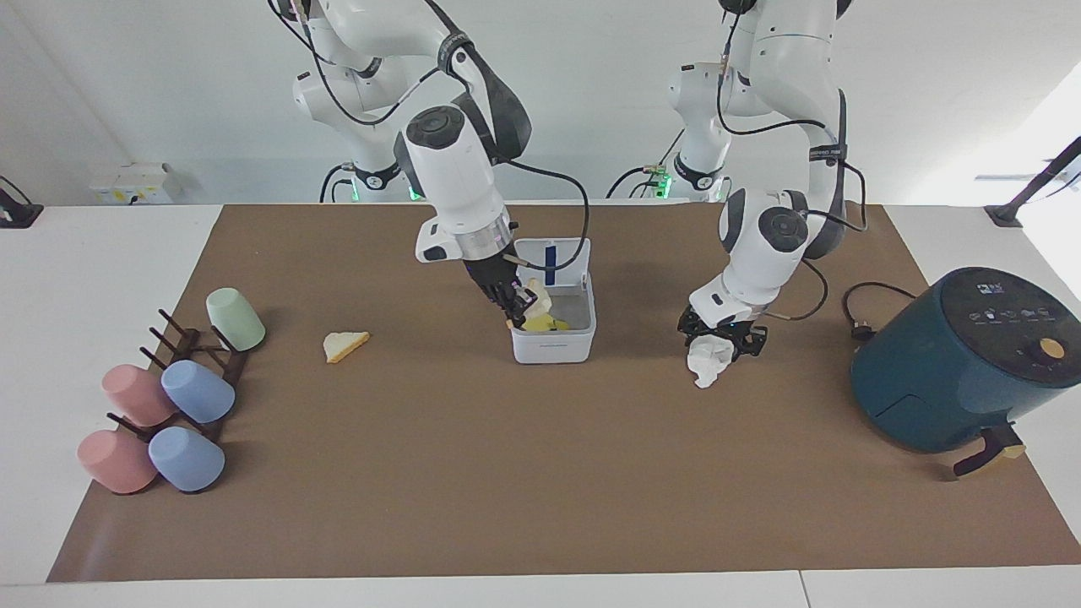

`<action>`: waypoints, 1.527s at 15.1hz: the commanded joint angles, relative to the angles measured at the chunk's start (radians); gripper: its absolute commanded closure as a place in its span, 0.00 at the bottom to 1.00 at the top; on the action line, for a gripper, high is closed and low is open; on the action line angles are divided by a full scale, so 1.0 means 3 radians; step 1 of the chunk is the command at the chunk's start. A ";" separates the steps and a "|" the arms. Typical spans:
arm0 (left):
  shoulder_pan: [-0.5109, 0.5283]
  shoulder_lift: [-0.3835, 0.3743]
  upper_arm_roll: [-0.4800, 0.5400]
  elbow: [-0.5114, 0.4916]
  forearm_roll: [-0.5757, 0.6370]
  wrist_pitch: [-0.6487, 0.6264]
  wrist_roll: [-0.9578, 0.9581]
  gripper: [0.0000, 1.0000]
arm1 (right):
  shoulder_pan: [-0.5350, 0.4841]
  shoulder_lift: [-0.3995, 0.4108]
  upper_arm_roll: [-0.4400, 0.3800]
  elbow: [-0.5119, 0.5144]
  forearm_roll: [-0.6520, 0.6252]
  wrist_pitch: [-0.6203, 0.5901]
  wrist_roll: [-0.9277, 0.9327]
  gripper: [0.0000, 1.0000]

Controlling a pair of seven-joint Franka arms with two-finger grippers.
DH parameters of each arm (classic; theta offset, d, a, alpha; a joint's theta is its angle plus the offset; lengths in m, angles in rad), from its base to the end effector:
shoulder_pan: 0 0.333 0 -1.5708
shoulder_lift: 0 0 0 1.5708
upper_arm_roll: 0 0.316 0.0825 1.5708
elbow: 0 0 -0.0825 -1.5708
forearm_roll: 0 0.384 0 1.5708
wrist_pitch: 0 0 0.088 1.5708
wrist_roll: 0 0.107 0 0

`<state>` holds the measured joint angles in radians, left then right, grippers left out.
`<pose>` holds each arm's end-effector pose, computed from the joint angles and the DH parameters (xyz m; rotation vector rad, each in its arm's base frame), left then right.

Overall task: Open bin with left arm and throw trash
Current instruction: 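Grasp the crumpled white paper with the left gripper and lift it, then drop the paper into the bin while the right gripper reaches bread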

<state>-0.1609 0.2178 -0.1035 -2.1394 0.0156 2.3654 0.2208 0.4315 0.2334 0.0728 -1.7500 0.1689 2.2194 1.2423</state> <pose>0.5479 -0.1474 0.3046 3.0351 -0.7649 0.0144 0.5672 0.3153 0.4604 -2.6151 1.1494 -0.0384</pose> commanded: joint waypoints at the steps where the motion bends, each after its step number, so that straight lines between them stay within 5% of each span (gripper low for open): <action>1: 0.0035 -0.0005 -0.0013 -0.0073 0.0132 0.0107 0.0041 0.22 | 0.0111 -0.0031 -0.0008 -0.0230 0.0071 0.0209 0.0087 1.00; 4: 0.0040 0.0000 -0.0013 -0.0048 0.0132 0.0097 0.0036 1.00 | 0.0162 -0.0077 -0.0008 -0.0354 0.0071 0.0206 0.0128 1.00; 7: 0.0046 0.0026 -0.0008 -0.0017 0.0132 0.0092 0.0031 1.00 | 0.0203 -0.0113 -0.0008 -0.0364 0.0066 0.0042 0.0200 1.00; 8: 0.0051 0.0031 -0.0008 -0.0002 0.0132 0.0082 0.0031 1.00 | 0.0198 -0.0108 -0.0008 -0.0339 0.0066 0.0021 0.0205 0.82; 11: 0.0076 0.0036 -0.0013 0.0166 0.0127 -0.0050 -0.0004 1.00 | 0.0198 -0.0072 -0.0008 -0.0206 0.0015 -0.0060 0.0205 0.00; 14: 0.0071 0.0036 -0.0013 0.0605 0.0020 -0.0556 -0.0035 1.00 | 0.0168 -0.0062 -0.0013 -0.0063 -0.0031 -0.0264 0.0159 0.00; 19: -0.0005 0.0026 -0.0048 0.1306 -0.0838 -0.1170 -0.0473 1.00 | -0.0103 -0.0123 -0.0048 -0.0047 -0.0501 -0.0526 -0.0362 0.00; 23: -0.0500 0.0021 -0.0100 0.1395 -0.1227 -0.1024 -0.1022 1.00 | -0.0527 -0.0205 -0.0043 -0.0297 -0.0614 -0.0475 -0.0955 0.00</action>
<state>-0.2258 0.2165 -0.1417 -1.7258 -0.3041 2.0425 -0.0173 0.3349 0.2065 0.0491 -1.7726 0.0032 2.0634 1.0283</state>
